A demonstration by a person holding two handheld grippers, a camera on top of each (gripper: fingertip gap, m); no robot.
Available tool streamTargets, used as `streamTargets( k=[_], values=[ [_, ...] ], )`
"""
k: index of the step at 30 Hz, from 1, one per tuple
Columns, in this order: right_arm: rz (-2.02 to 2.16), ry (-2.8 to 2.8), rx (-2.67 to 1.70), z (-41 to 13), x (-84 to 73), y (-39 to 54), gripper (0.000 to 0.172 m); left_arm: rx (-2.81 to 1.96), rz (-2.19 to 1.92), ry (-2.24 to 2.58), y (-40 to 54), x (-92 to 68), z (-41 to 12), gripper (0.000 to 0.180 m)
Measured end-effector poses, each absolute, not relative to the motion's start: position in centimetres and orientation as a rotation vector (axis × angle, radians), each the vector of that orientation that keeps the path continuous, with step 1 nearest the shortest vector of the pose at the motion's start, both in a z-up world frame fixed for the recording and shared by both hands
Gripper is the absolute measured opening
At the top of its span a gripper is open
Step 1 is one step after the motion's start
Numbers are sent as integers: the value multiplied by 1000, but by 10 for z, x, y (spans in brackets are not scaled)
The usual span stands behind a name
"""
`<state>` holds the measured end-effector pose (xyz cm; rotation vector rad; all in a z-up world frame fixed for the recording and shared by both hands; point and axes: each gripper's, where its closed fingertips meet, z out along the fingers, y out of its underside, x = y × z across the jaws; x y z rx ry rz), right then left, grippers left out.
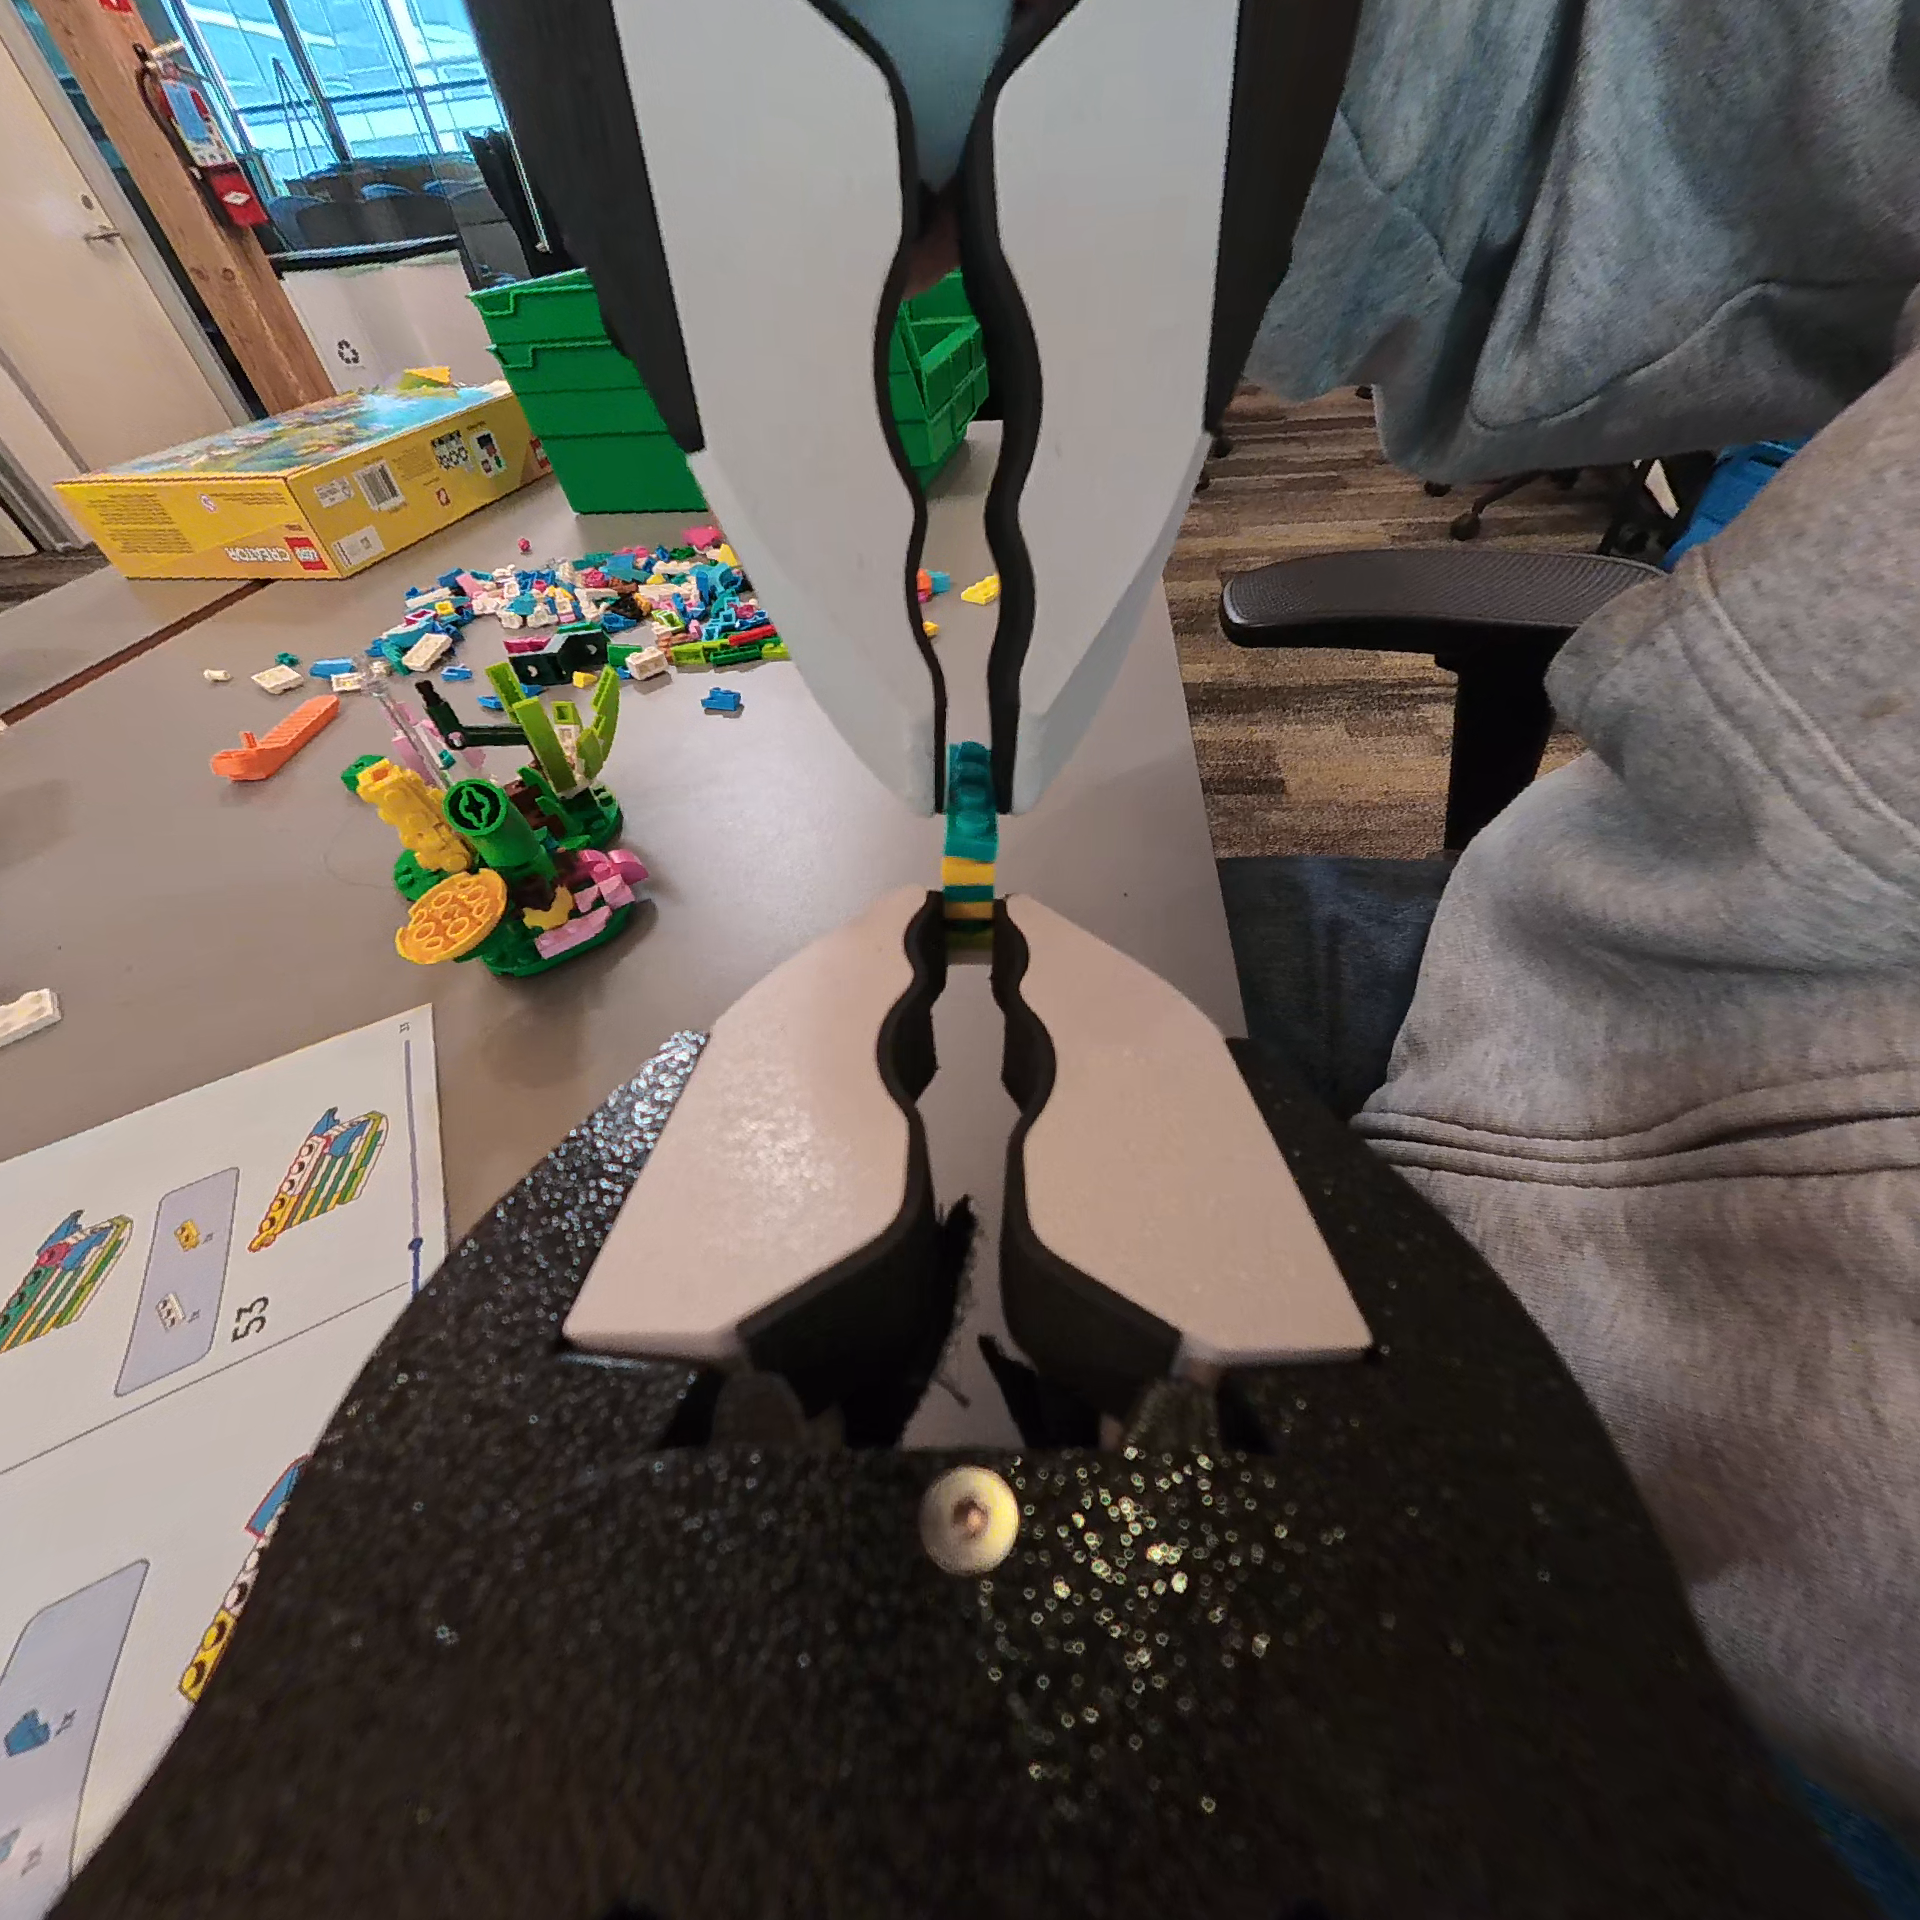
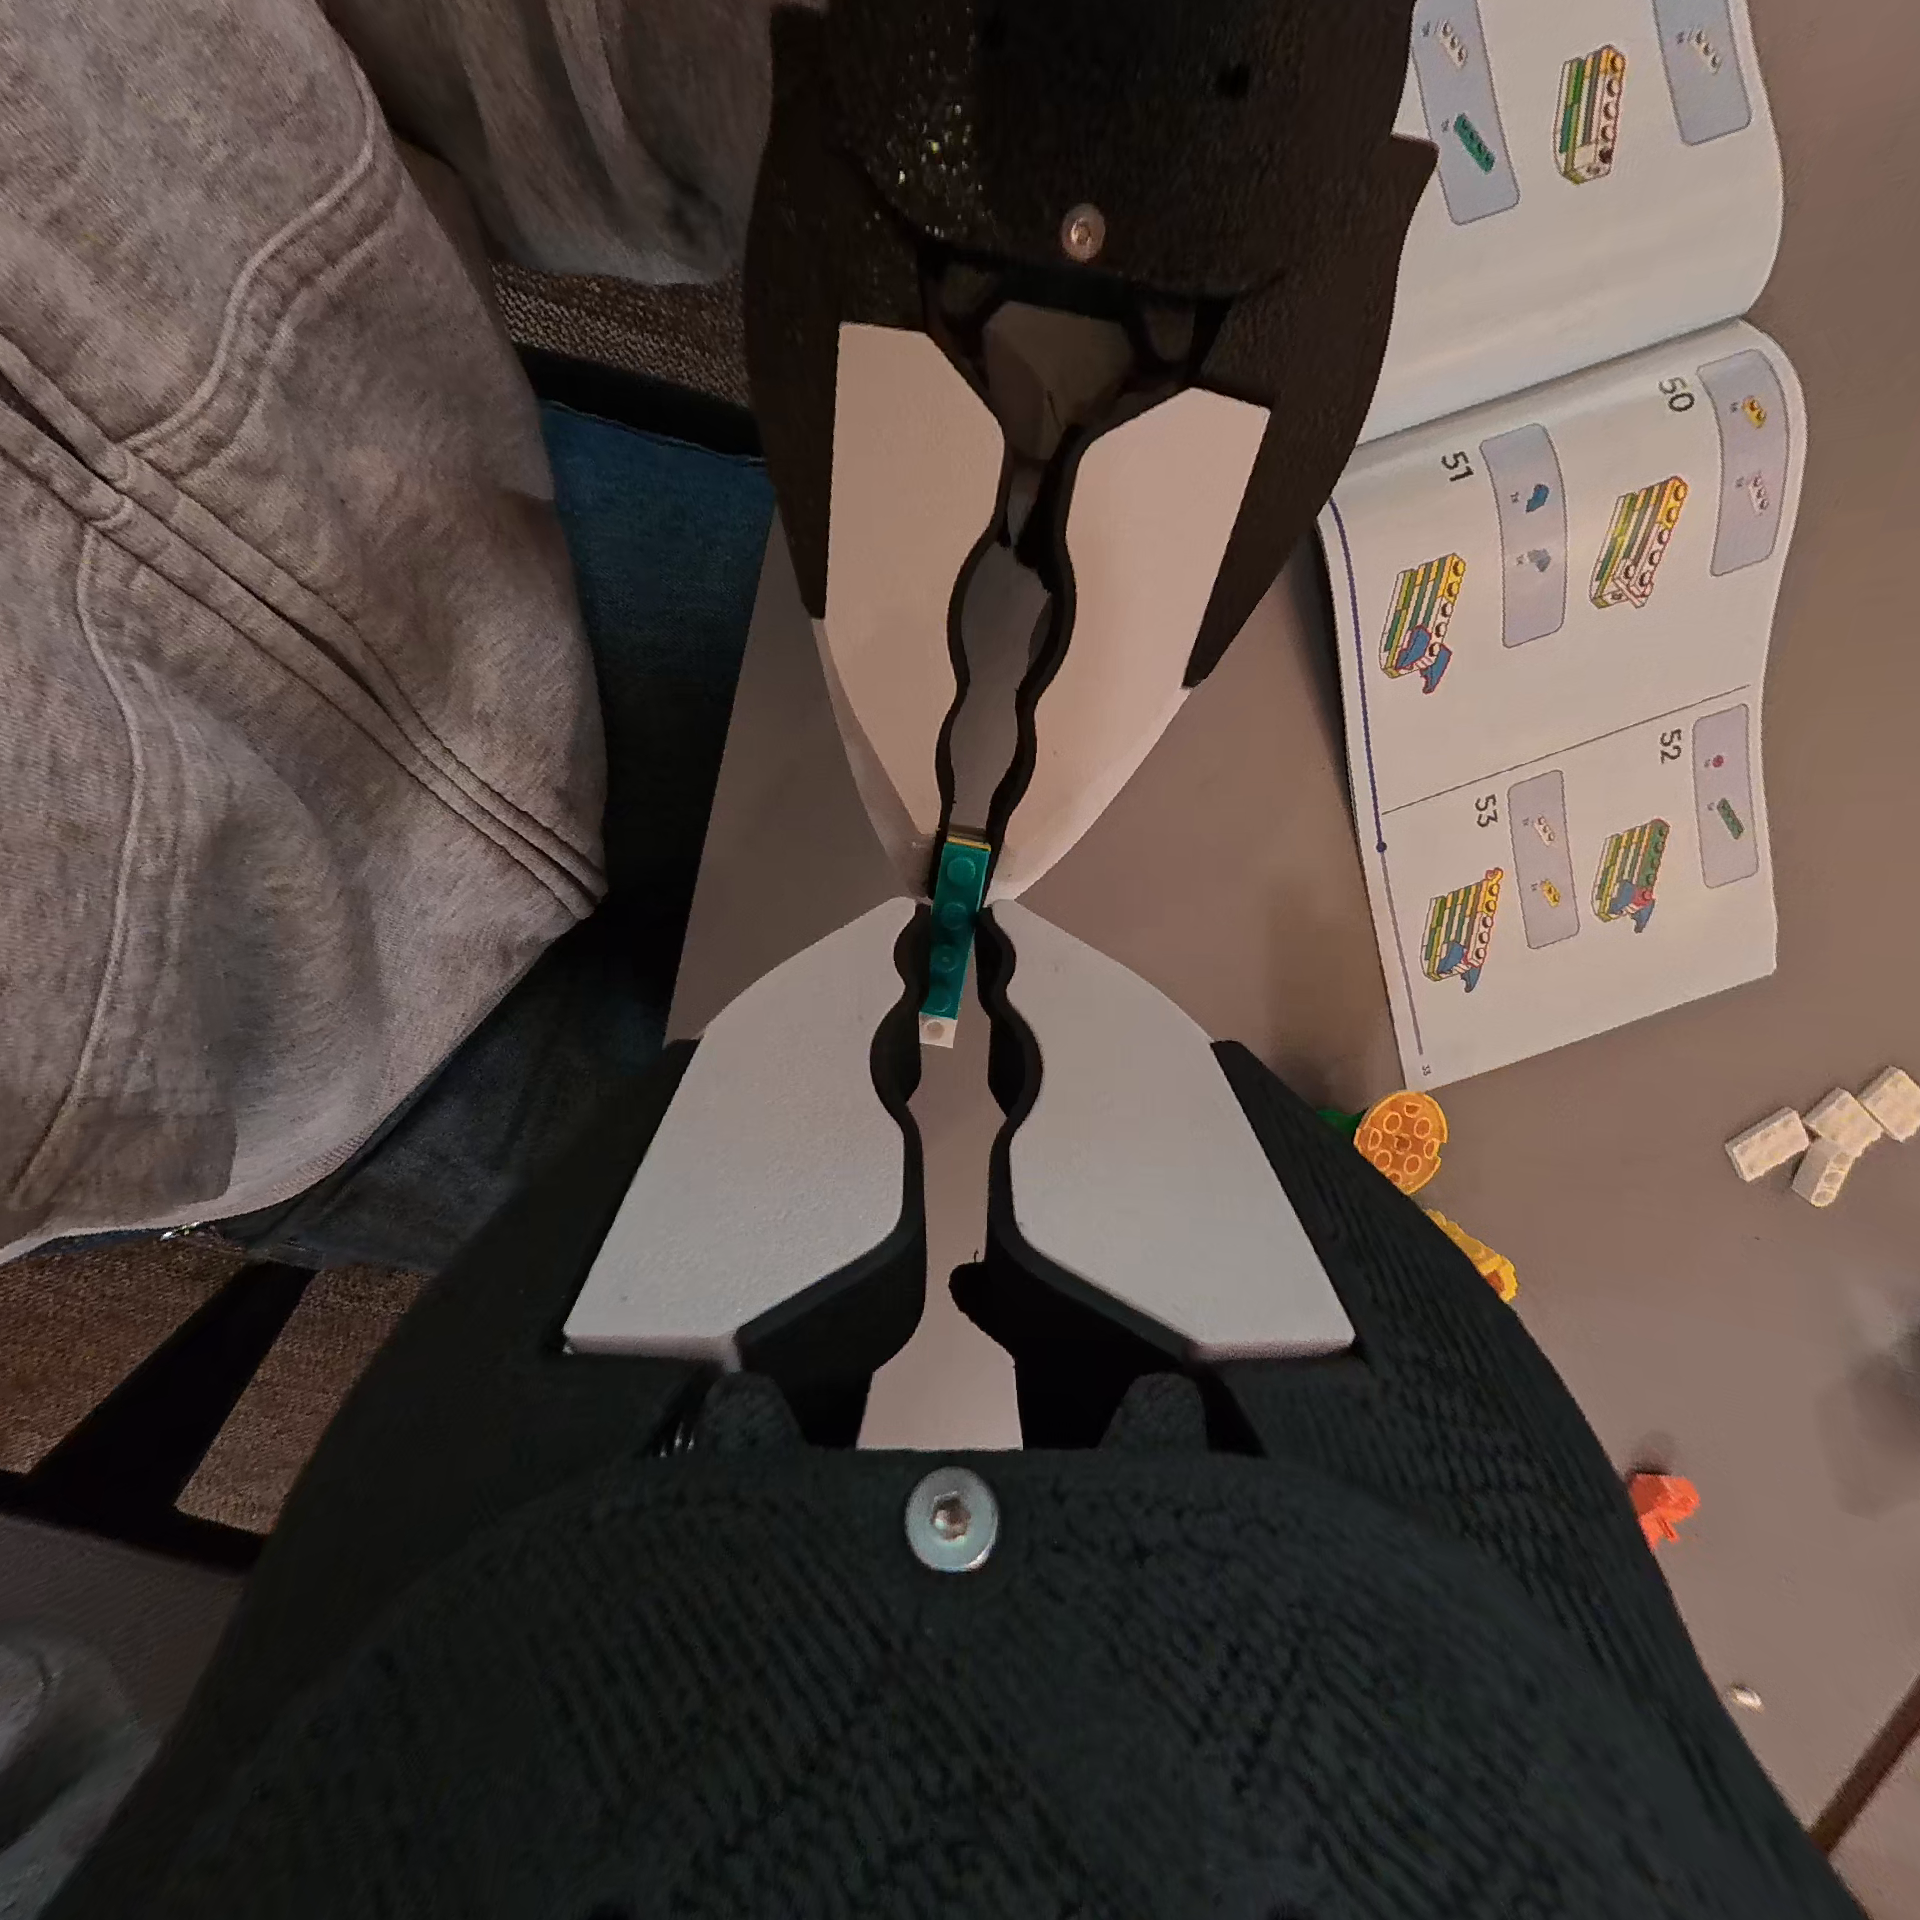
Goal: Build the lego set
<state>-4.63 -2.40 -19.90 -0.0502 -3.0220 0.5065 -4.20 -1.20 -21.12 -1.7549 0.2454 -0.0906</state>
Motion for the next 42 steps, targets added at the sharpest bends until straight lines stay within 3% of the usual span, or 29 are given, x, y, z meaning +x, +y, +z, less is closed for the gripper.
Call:
streamTargets(
  k=[1, 9, 15, 20, 27, 32, 42],
  values=[
    [511, -3021, -54, -199, -46, -24, 7, -1753, -90, 245, -12, -42, -211, 8],
    [546, -3000, -77, -195, -48, -25, 17, -1753, -90, 238, -12, -43, -211, 8],
    [603, -2760, -49, -183, -57, -22, 42, -1722, -83, 88, -15, -62, -204, 8],
    [519, -2229, 181, -179, -74, -28, 72, -1666, -152, -16, -19, -72, -197, 8],
    [231, -1856, 433, -197, -88, -31, 65, -1652, -193, -37, -19, -71, -195, 8],
    [225, -1757, 410, -191, -97, -34, 32, -1652, -201, -42, -19, -71, -195, 8],
    [268, -1855, 349, -192, -98, -33, 29, -1648, -186, -32, -20, -71, -195, 9]
  ],
)
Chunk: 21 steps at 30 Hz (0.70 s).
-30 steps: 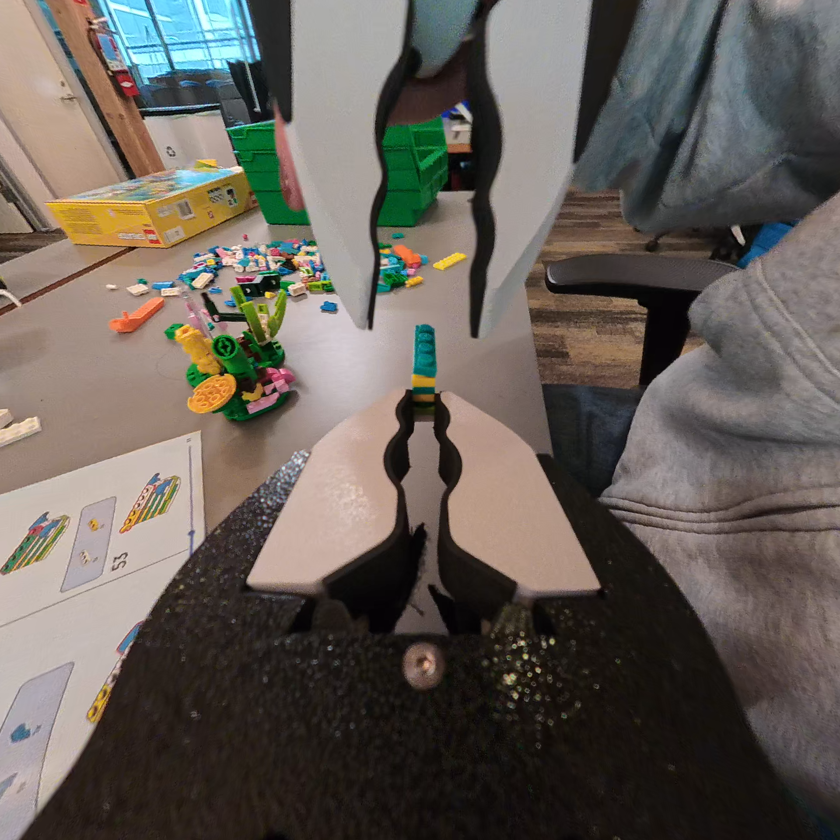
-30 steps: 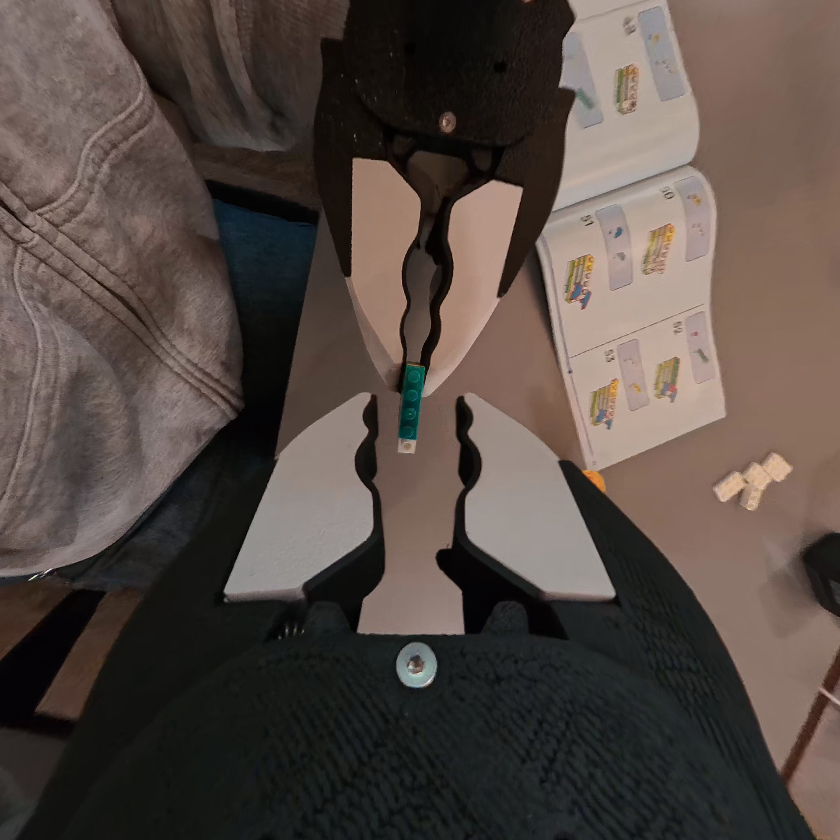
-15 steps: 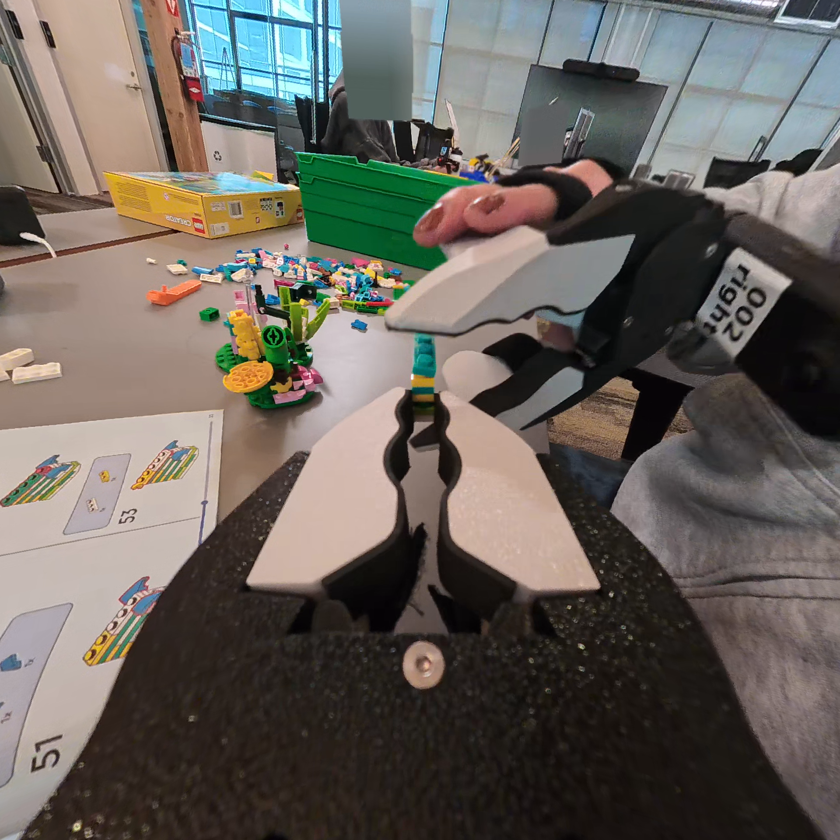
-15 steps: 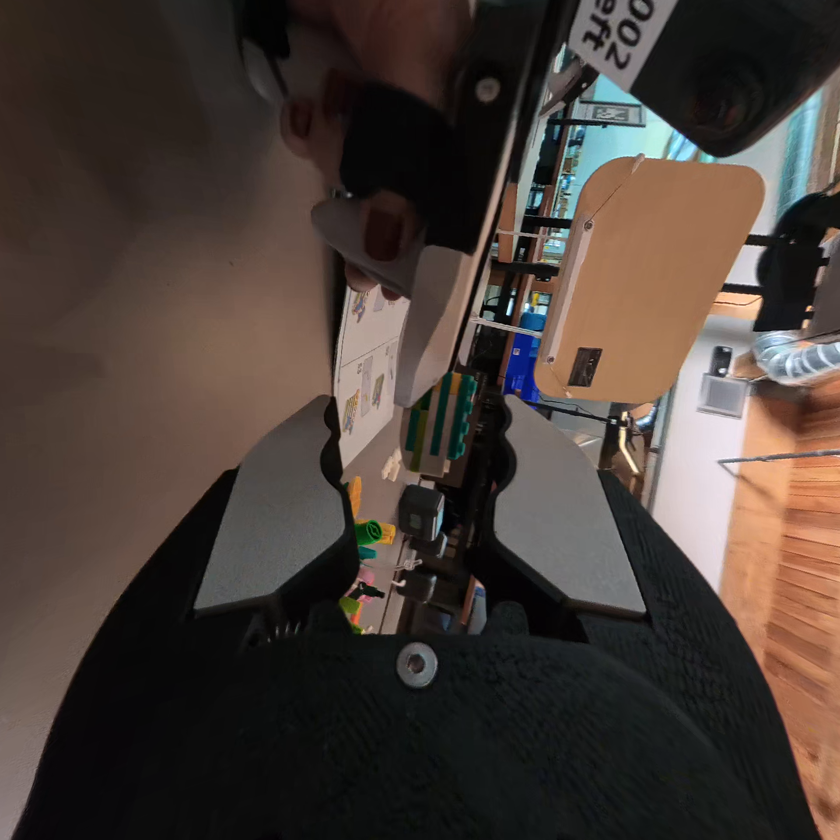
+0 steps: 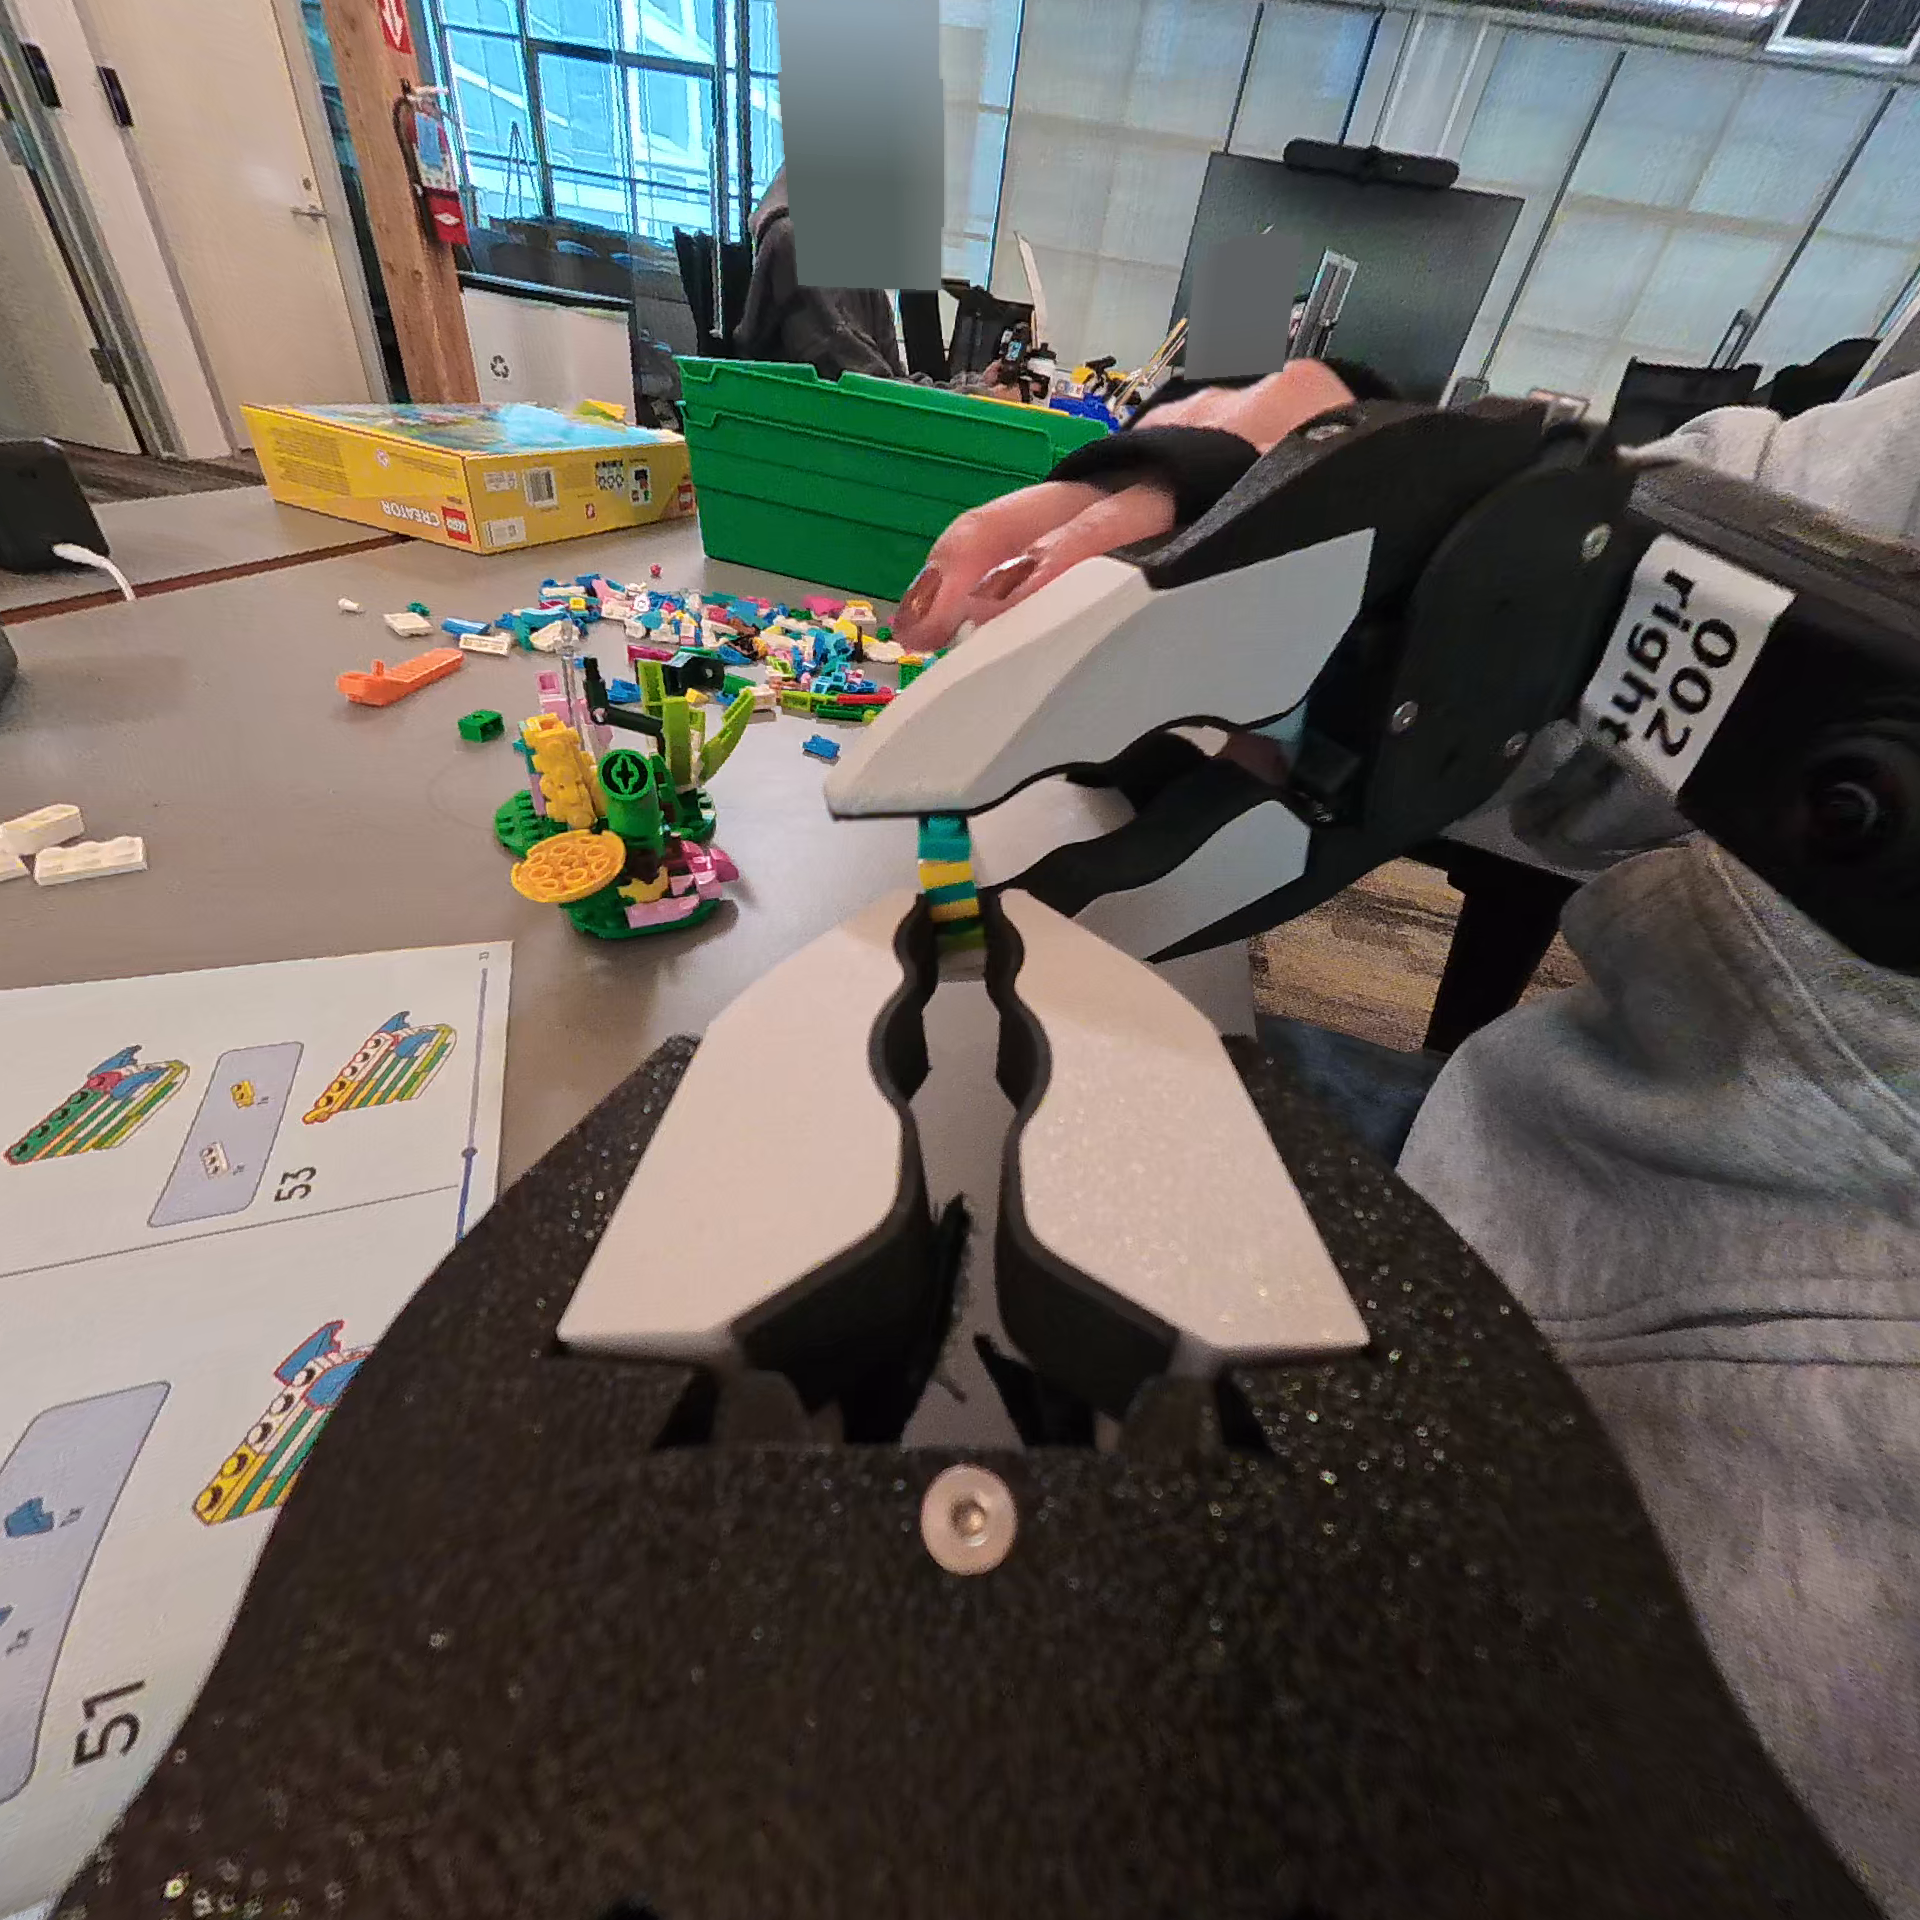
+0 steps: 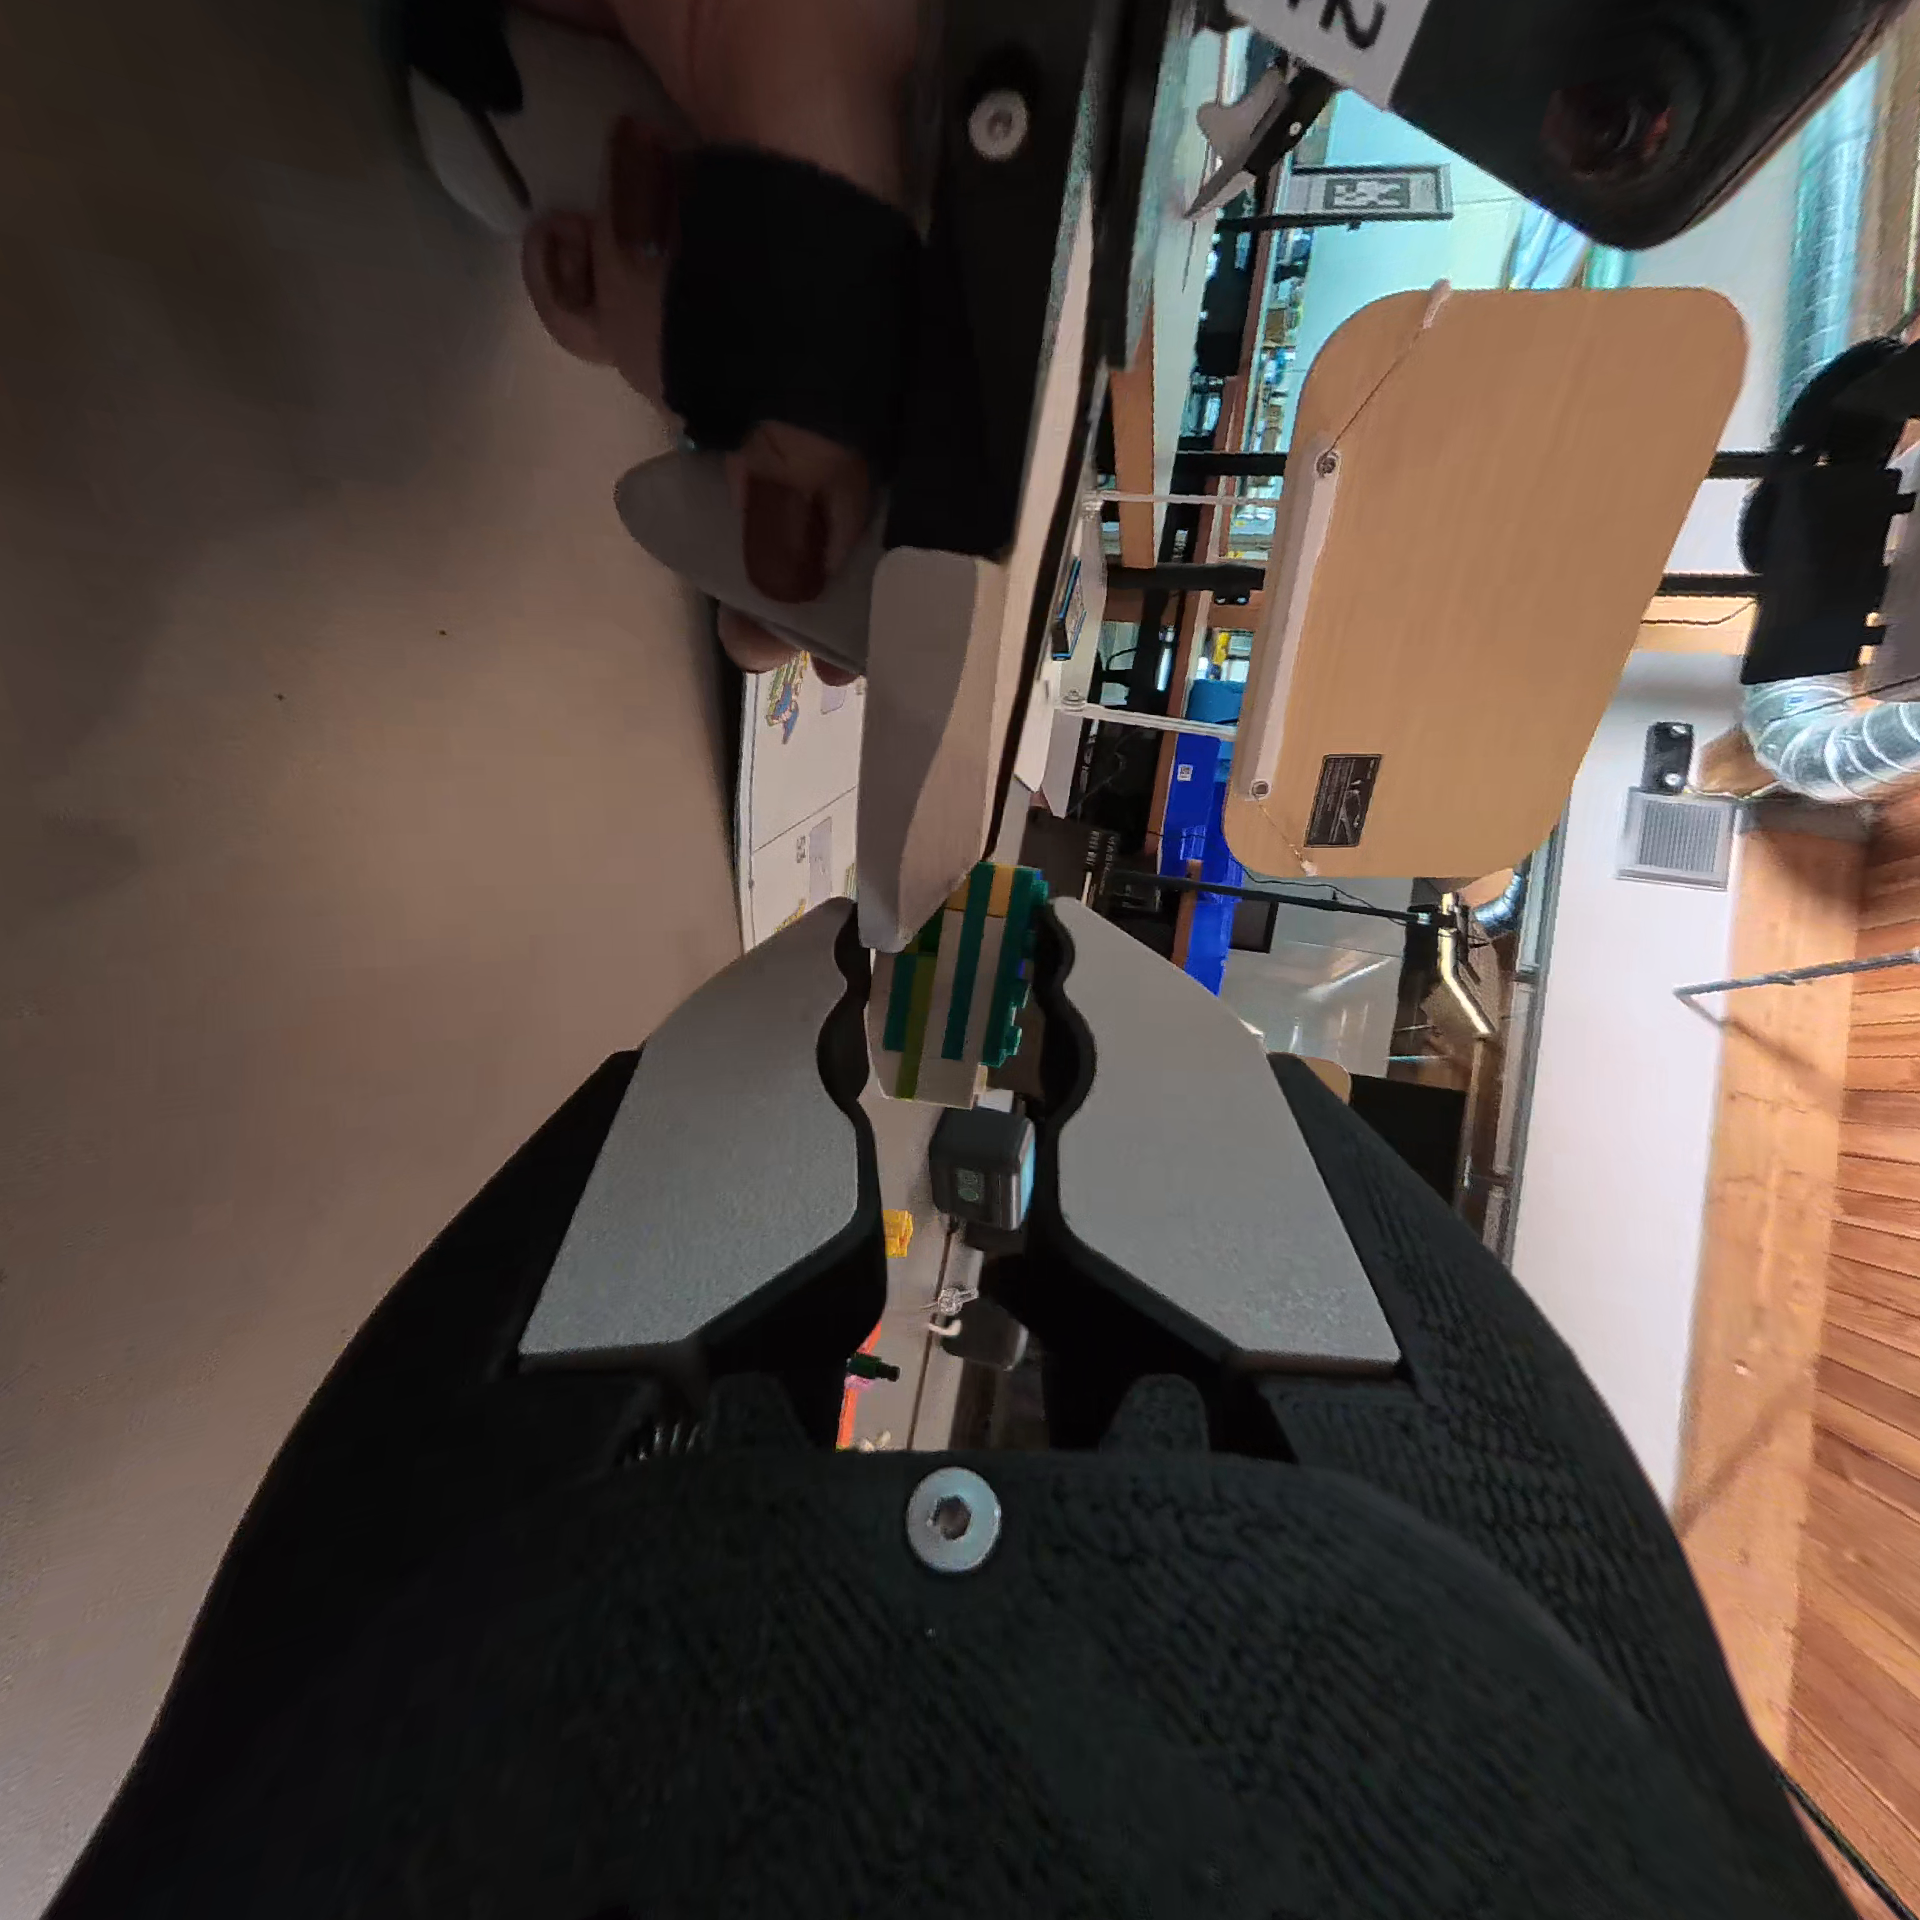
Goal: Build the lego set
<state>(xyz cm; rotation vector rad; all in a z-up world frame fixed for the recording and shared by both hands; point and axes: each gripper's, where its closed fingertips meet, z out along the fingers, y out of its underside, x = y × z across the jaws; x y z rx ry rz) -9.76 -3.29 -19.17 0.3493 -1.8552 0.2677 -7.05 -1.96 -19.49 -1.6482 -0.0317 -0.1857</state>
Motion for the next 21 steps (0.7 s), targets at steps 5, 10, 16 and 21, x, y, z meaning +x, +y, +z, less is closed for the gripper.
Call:
streamTargets(
  k=[5, 10, 16, 21],
  values=[
    [298, -1934, 329, -195, -97, -32, 29, -1660, -163, -15, -19, -70, -196, 10],
    [344, -1986, 318, -195, -93, -33, 28, -1646, -165, 17, -20, -66, -194, 10],
    [315, -1898, 346, -183, -98, -33, 28, -1570, -226, -96, -18, -74, -185, 9],
    [292, -1840, 370, -179, -99, -34, 28, -1574, -178, -100, -17, -75, -183, 9]
  ],
)
